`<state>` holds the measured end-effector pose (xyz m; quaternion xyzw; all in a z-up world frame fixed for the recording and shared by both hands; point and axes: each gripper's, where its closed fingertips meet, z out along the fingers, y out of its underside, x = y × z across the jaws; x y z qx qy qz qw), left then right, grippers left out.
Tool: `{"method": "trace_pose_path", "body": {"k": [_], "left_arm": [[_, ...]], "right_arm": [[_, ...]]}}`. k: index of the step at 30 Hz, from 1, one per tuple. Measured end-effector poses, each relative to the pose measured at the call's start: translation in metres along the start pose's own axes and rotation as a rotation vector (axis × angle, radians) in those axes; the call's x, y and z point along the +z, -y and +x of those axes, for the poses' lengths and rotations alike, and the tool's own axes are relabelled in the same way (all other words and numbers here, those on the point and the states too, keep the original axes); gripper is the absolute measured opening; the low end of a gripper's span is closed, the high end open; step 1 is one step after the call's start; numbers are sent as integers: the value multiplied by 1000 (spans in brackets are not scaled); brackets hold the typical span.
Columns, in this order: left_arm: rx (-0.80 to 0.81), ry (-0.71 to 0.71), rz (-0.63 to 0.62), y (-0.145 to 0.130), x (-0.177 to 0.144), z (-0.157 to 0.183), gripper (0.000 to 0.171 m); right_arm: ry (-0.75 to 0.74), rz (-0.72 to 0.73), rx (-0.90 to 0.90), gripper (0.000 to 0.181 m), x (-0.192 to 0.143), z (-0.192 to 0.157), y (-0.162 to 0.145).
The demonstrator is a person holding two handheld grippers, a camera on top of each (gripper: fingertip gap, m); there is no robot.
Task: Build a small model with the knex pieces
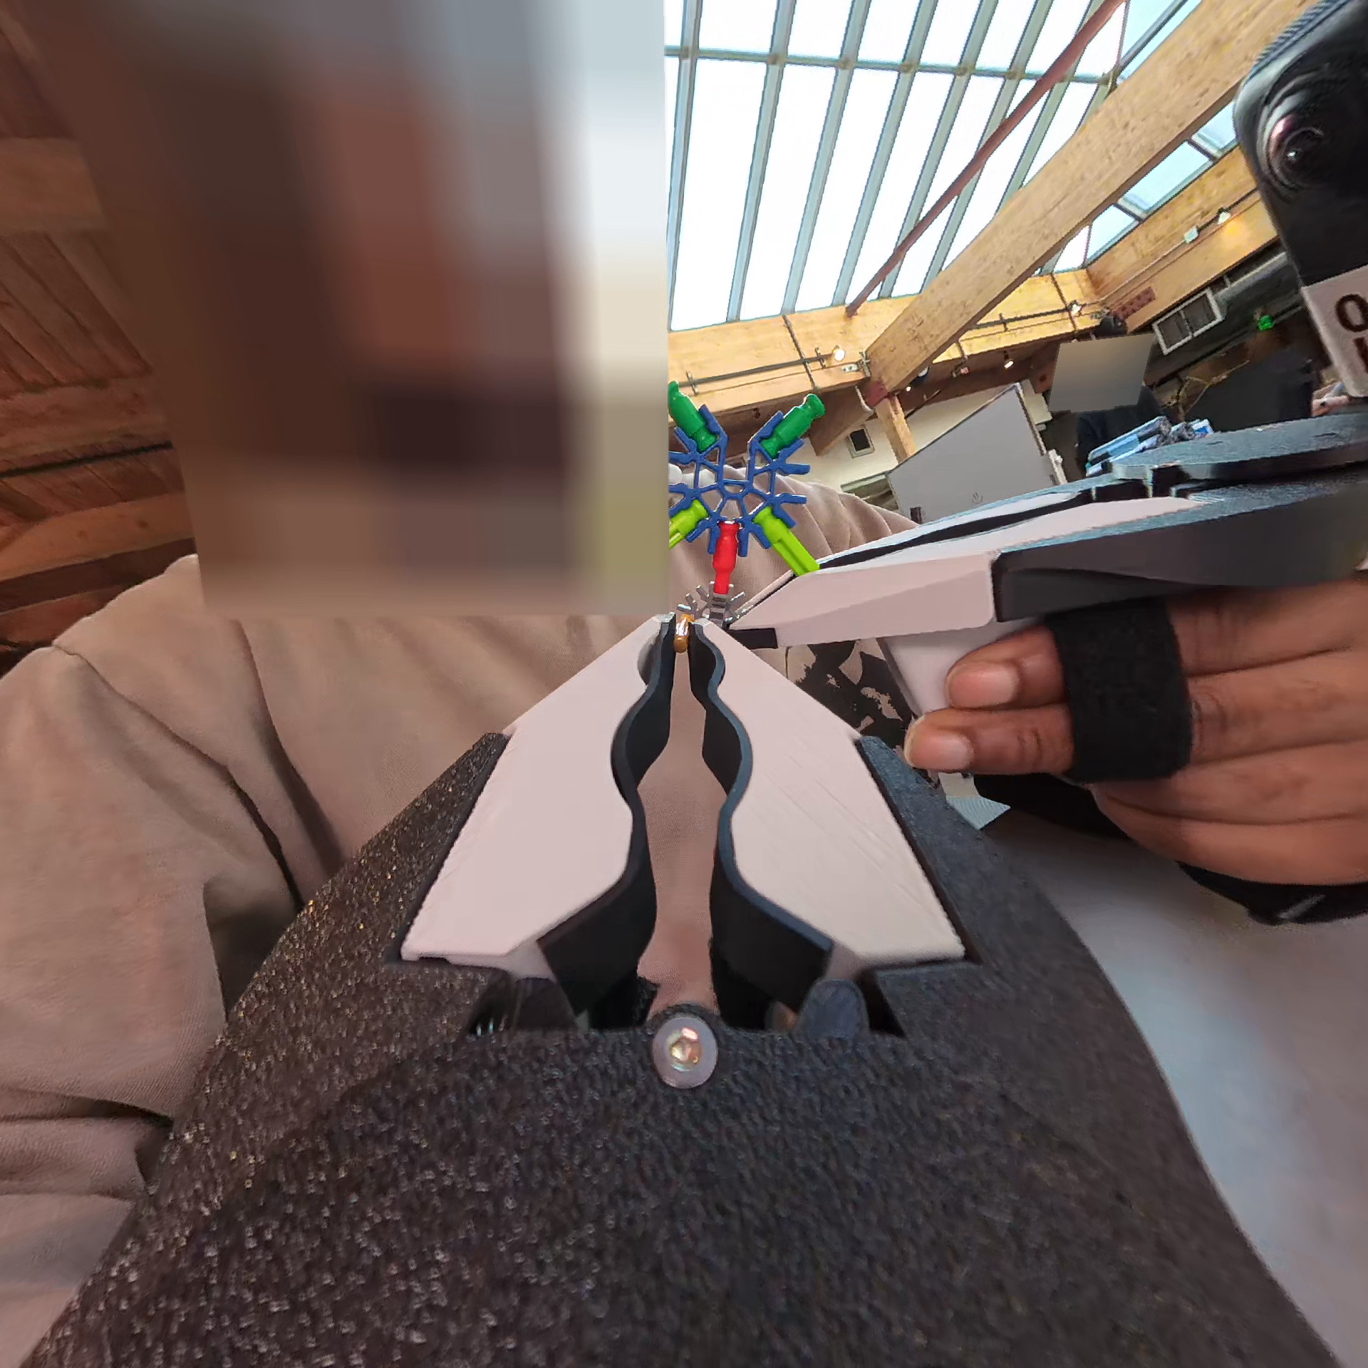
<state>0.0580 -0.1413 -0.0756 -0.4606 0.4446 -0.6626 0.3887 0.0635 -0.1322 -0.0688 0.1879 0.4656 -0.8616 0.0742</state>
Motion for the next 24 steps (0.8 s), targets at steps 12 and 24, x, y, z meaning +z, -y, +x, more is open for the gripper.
{"method": "trace_pose_path", "body": {"k": [12, 24], "left_arm": [[51, 137, -2, 4, -17, -19, 2], [-151, 869, 59, -12, -129, -117, 4]], "right_arm": [[-186, -247, -82, 0, -1, 3, -22], [-1408, -798, -304, 3, -205, 79, -25]]}}
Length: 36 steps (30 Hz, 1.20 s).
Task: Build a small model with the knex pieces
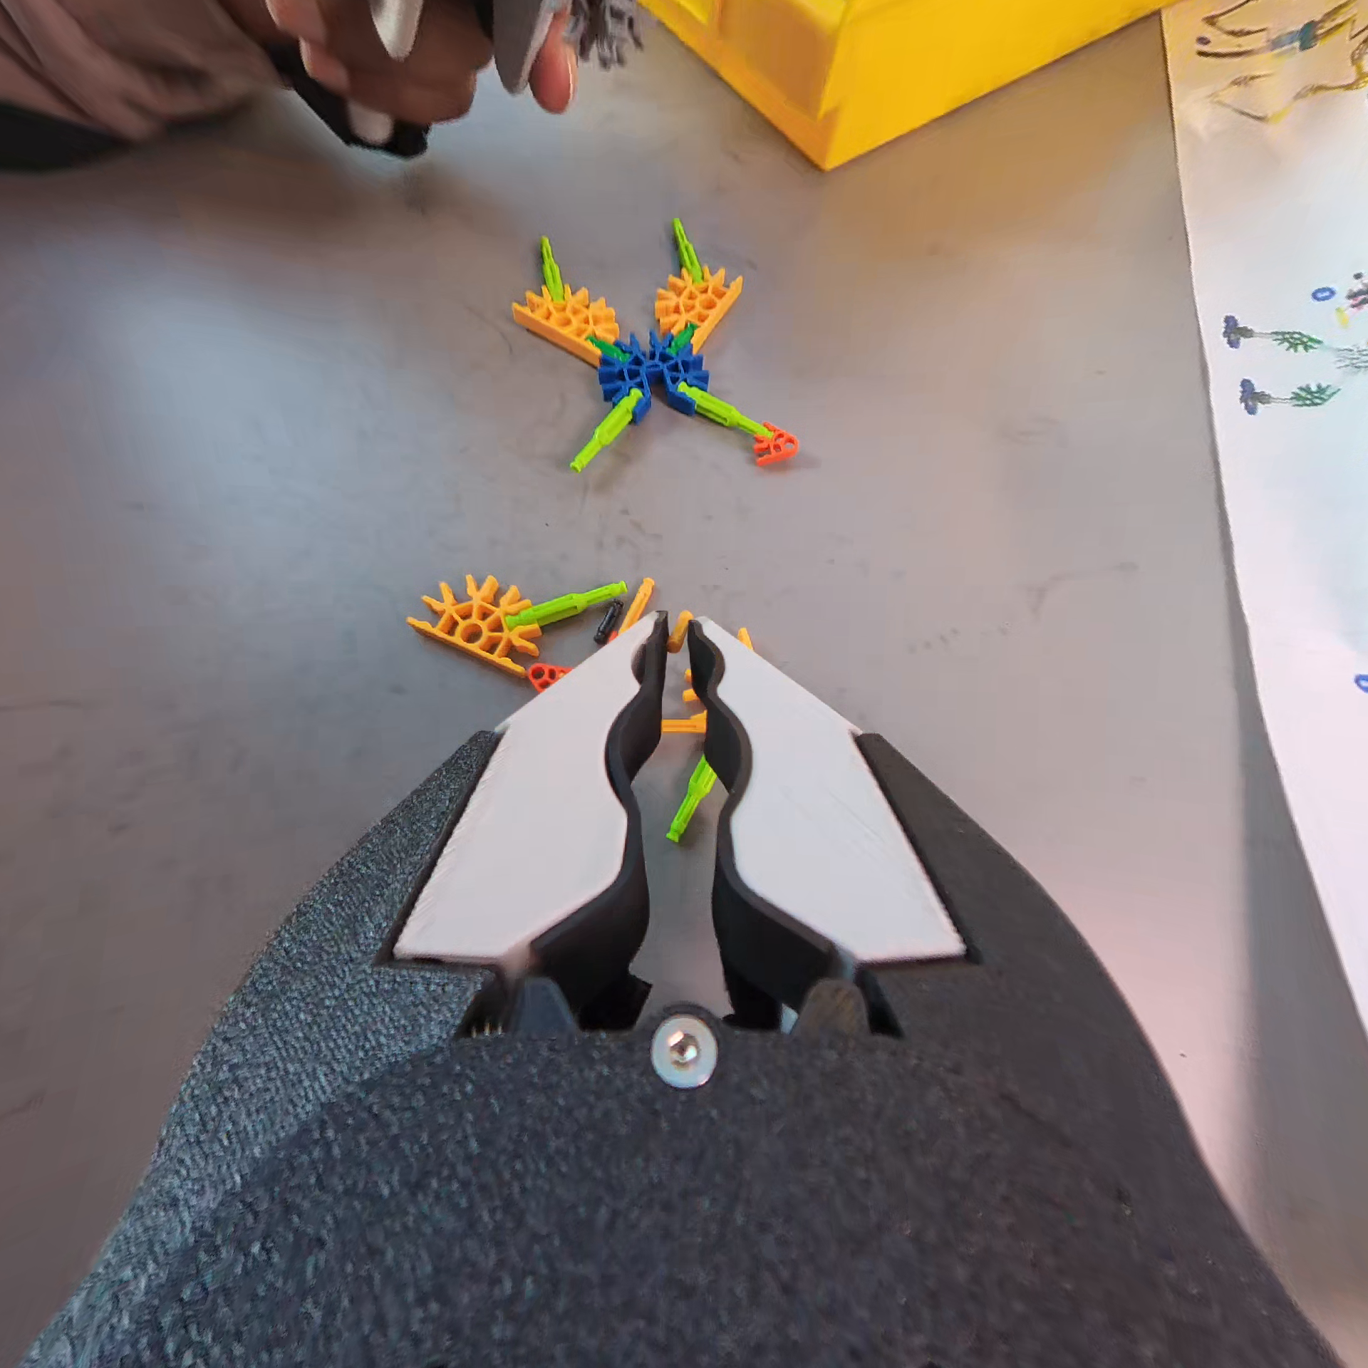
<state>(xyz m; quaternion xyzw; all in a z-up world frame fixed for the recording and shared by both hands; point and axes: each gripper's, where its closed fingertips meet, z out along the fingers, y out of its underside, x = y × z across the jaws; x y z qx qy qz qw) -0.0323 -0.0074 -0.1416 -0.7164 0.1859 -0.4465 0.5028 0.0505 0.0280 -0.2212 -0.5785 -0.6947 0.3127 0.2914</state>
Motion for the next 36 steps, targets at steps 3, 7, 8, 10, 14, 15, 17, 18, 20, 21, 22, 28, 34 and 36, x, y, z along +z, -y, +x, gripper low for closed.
{"method": "trace_pose_path", "body": {"k": [3, 7, 8, 10, 14, 15, 17, 18, 20, 21, 22, 28, 34, 36], "left_arm": [[-84, -73, 23, 1, 1, 8, 4], [-78, -81, -3, -4, 3, 10, 4], [-67, -89, -17, -6, 4, 12, 4], [-54, -116, -45, -12, 8, 19, 4], [-34, -174, -109, -26, 15, 33, 4], [-30, -190, -122, -28, 17, 36, 4], [-19, -212, -134, -31, 19, 43, 4], [-16, -220, -137, -32, 20, 45, 4], [-14, -228, -144, -34, 21, 48, 4], [-13, -229, -147, -34, 21, 48, 4], [-12, -232, -148, -34, 21, 49, 4], [-16, -227, -133, -32, 21, 48, 4], [-36, -240, -101, -24, 17, 47, 4], [-38, -246, -91, -21, 15, 48, 3]], "right_arm": [[-48, -75, -73, 14, 5, 1, -7], [-44, 74, -15, 25, -7, 3, 18], [-35, 141, 17, 27, -13, 4, 28], [-11, 261, 74, 28, -24, 4, 47], [111, 432, 163, 31, -32, -14, 76], [127, 461, 176, 31, -31, -18, 82], [153, 489, 193, 30, -28, -26, 90], [179, 491, 194, 29, -26, -31, 92], [227, 500, 201, 24, -22, -41, 95], [239, 510, 208, 16, -22, -44, 97], [253, 515, 215, 8, -22, -46, 98], [272, 506, 280, 4, -21, -42, 95], [265, 521, 294, 4, -21, -39, 96], [281, 536, 297, 4, -24, -40, 98]]}}
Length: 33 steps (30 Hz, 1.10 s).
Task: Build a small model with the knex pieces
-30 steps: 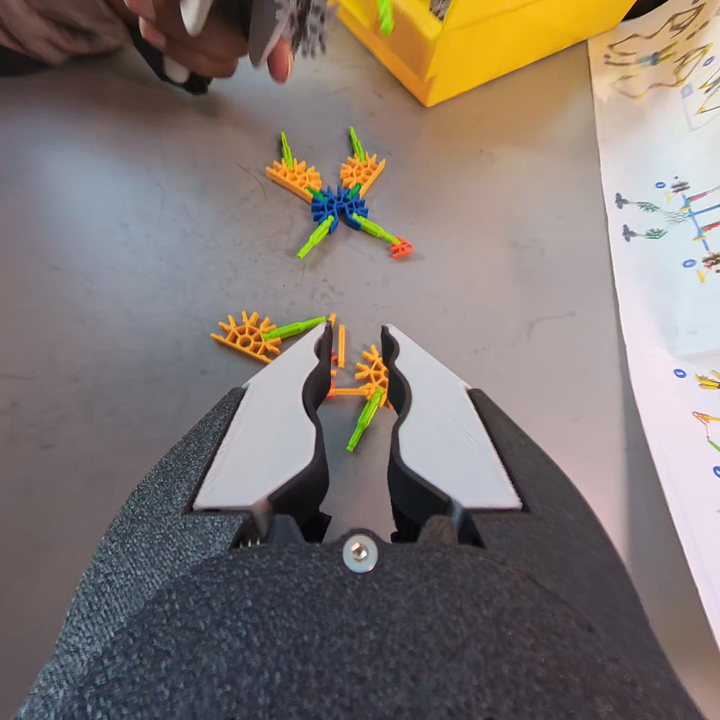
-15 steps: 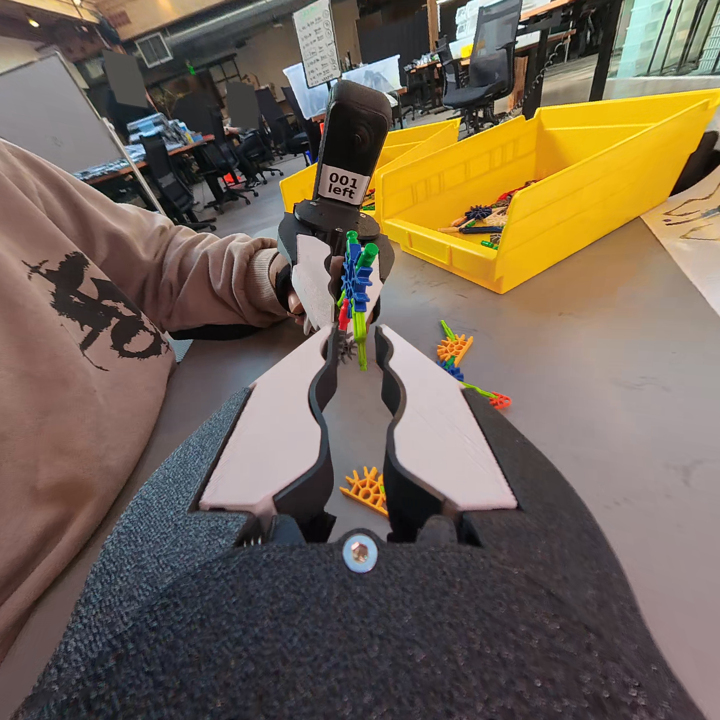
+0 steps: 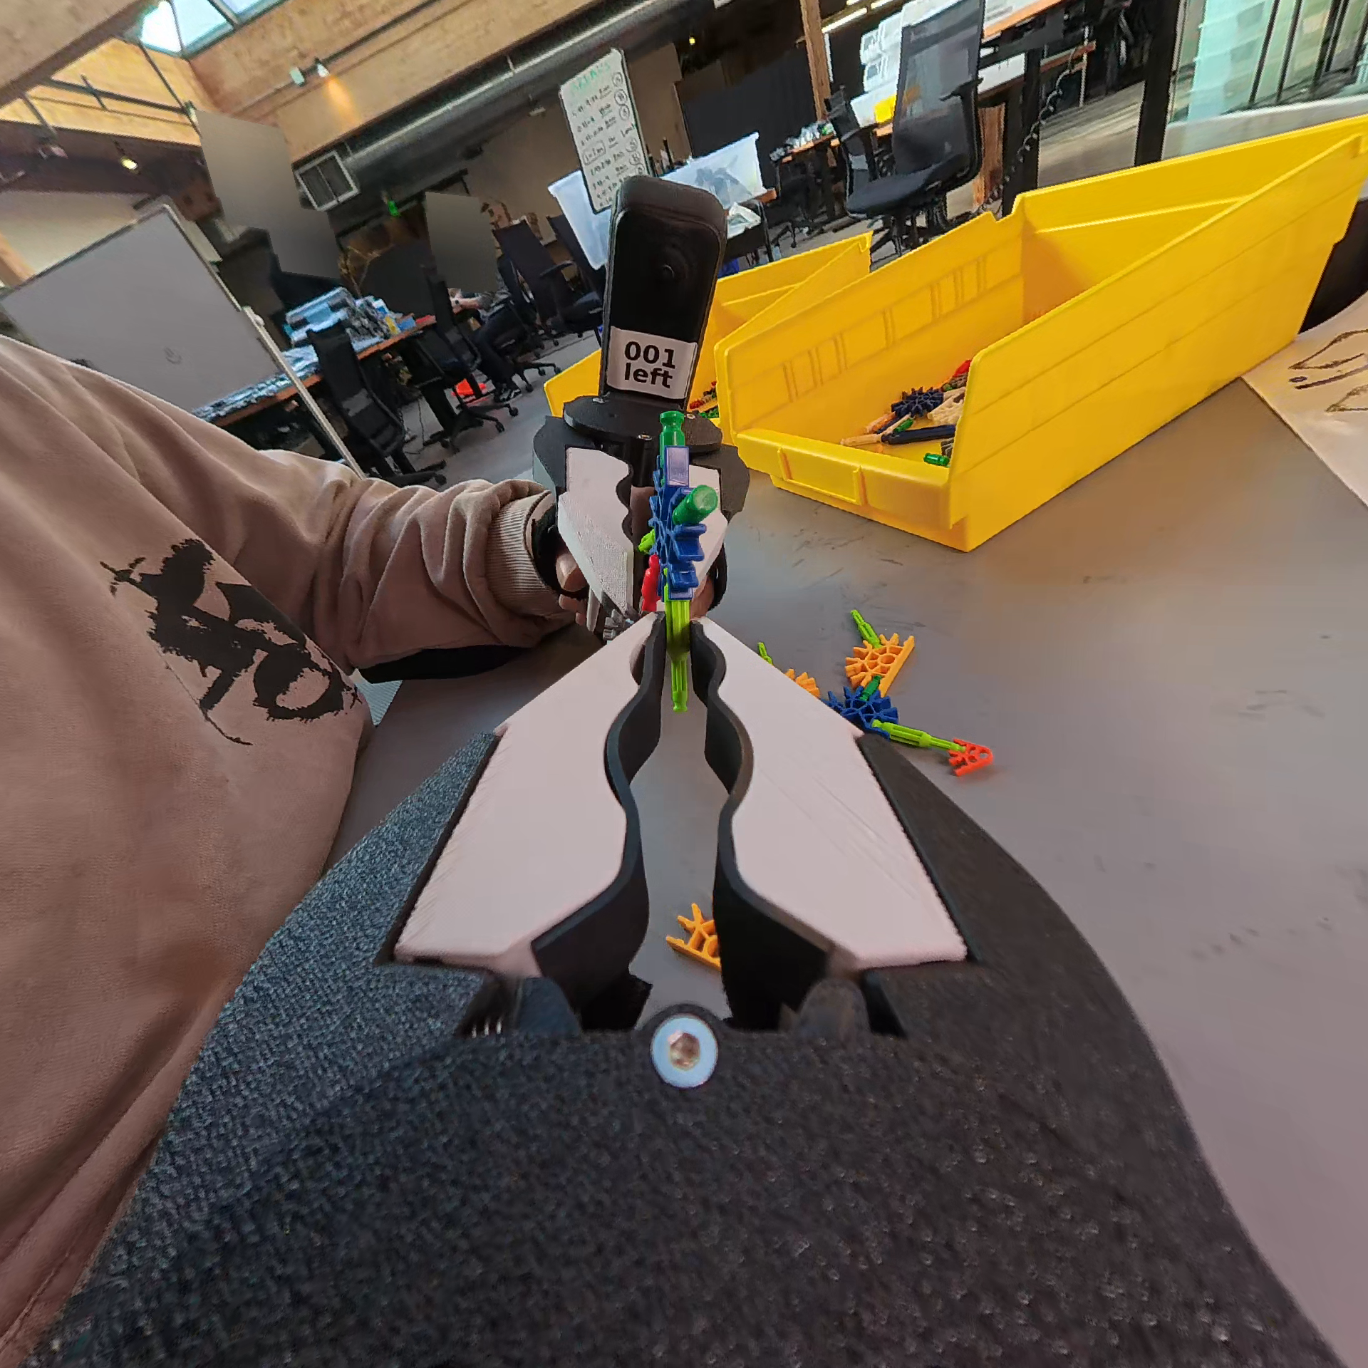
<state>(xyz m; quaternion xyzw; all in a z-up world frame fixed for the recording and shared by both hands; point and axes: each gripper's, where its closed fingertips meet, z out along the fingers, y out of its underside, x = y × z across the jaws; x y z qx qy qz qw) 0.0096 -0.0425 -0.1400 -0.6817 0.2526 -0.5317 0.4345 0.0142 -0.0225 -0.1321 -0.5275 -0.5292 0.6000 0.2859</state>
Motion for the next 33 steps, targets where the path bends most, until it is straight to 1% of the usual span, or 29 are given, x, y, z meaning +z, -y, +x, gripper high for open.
{"method": "trace_pose_path", "body": {"k": [3, 4, 6, 8, 10, 12, 13, 16, 17, 19, 21, 22, 24, 27, 28, 33], "left_arm": [[-3, -17, -8, -1, -1, 2, 3], [-2, -23, -17, -2, 0, 3, 3], [19, -21, -60, -9, 2, 4, 3], [55, -19, -111, -17, 6, 7, 3], [81, -17, -154, -24, 10, 9, 3], [88, 8, -176, -29, 12, 6, 3], [90, 16, -174, -28, 11, 5, 3], [89, 23, -119, -18, 8, 4, 4], [84, 14, -97, -14, 7, 5, 8], [56, -4, -61, -9, 6, 6, 21], [31, -33, -24, -5, 7, 10, 27], [17, -46, 1, -2, 9, 13, 30], [6, -30, 51, 4, 11, 12, 35], [-4, -29, 74, 6, 13, 14, 32], [-5, -34, 73, 6, 12, 16, 24], [16, -11, 39, 10, 11, 18, 23]], "right_arm": [[37, 8, 2, 4, -1, -5, 0], [59, 13, 12, 9, -1, -8, 1], [105, 36, 43, 26, -1, -14, 4], [111, 17, 39, 34, 2, -17, 2], [86, -50, 0, 30, 7, -16, -10], [77, -123, -52, 9, 9, -17, -21], [77, -119, -78, 6, 10, -19, -21], [63, -73, -75, 6, 8, -16, -12], [64, -33, -59, 6, 5, -15, -6], [67, 53, -21, 6, 0, -12, 8], [73, 119, 5, 6, -2, -12, 17], [67, 141, 14, 6, -1, -11, 19], [79, 157, 30, 6, 5, -14, 17], [70, 159, 13, 7, 17, -19, 13], [73, 155, 1, 7, 19, -21, 13], [59, 169, -43, 6, 18, -23, 18]]}}
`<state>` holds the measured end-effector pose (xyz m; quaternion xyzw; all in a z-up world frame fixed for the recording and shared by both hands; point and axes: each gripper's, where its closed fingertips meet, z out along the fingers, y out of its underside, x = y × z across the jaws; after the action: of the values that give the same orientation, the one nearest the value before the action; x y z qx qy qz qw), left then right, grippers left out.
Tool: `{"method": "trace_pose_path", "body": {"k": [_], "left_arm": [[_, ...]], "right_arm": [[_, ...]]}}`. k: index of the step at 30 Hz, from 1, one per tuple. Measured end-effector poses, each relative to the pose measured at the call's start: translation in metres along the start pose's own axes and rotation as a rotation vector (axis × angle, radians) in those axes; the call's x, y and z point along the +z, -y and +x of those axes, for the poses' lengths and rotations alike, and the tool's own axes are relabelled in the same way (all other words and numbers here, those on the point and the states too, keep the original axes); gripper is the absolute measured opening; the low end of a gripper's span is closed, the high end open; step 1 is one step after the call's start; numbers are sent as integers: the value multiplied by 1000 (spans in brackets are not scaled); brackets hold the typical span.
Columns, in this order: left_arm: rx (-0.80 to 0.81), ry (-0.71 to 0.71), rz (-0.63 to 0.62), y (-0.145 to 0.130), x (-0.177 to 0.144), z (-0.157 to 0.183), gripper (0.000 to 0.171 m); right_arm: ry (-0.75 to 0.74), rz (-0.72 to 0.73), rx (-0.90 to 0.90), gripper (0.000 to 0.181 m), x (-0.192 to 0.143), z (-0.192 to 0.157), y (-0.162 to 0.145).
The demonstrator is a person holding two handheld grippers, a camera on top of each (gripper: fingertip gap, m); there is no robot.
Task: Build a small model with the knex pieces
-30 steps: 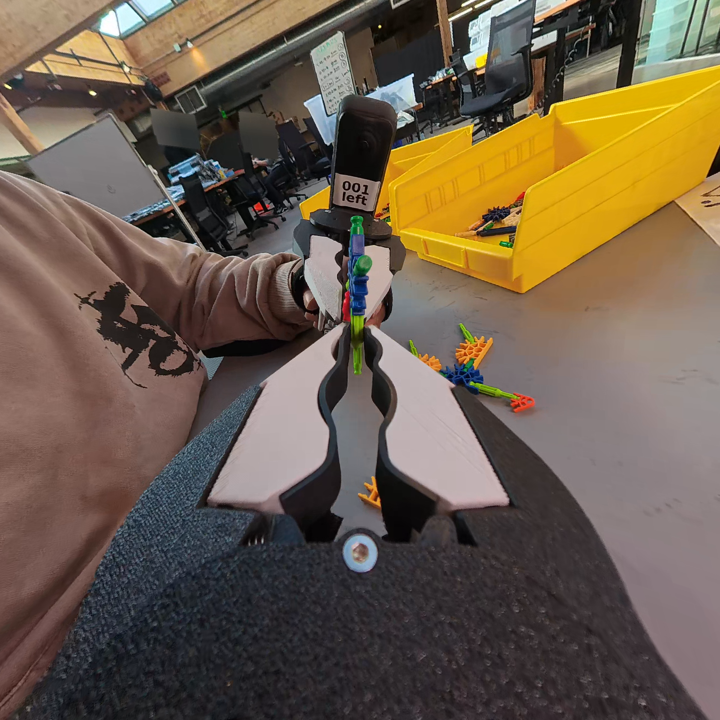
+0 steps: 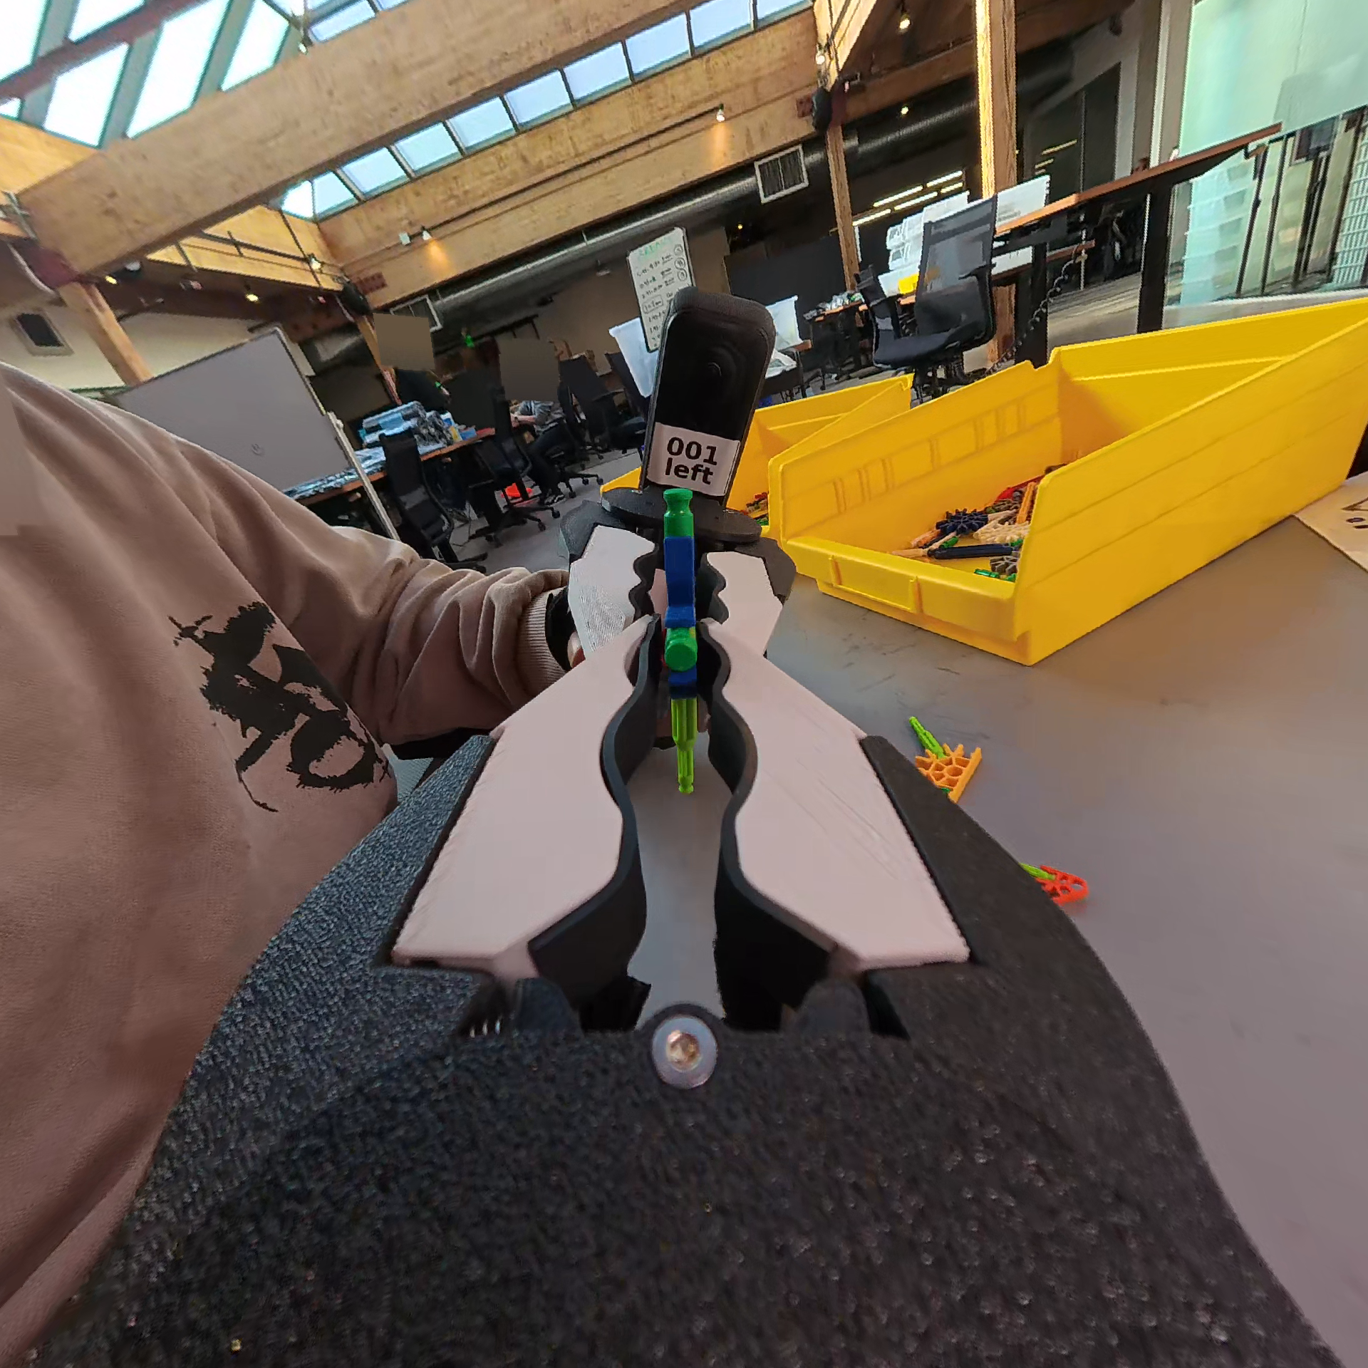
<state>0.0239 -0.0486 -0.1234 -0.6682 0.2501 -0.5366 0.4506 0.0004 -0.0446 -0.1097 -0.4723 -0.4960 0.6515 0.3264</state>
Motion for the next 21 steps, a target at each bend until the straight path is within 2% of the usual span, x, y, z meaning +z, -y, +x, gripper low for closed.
{"method": "trace_pose_path", "body": {"k": [9, 12, 15, 18, 21], "left_arm": [[2, -28, 54, 18, -6, 7, 23], [41, -34, 48, 21, -7, 12, 23], [86, -57, 33, 23, -9, 21, 23], [127, -159, 6, 19, -9, 43, 23], [184, -370, -46, 1, -8, 82, 23]], "right_arm": [[38, 81, 43, 1, -1, -4, 18], [52, 66, 18, 1, 1, -7, 22], [109, 95, 74, 1, 2, -14, 27], [240, 99, 150, 1, 3, -30, 28], [496, 50, 221, 1, 1, -69, 21]]}}
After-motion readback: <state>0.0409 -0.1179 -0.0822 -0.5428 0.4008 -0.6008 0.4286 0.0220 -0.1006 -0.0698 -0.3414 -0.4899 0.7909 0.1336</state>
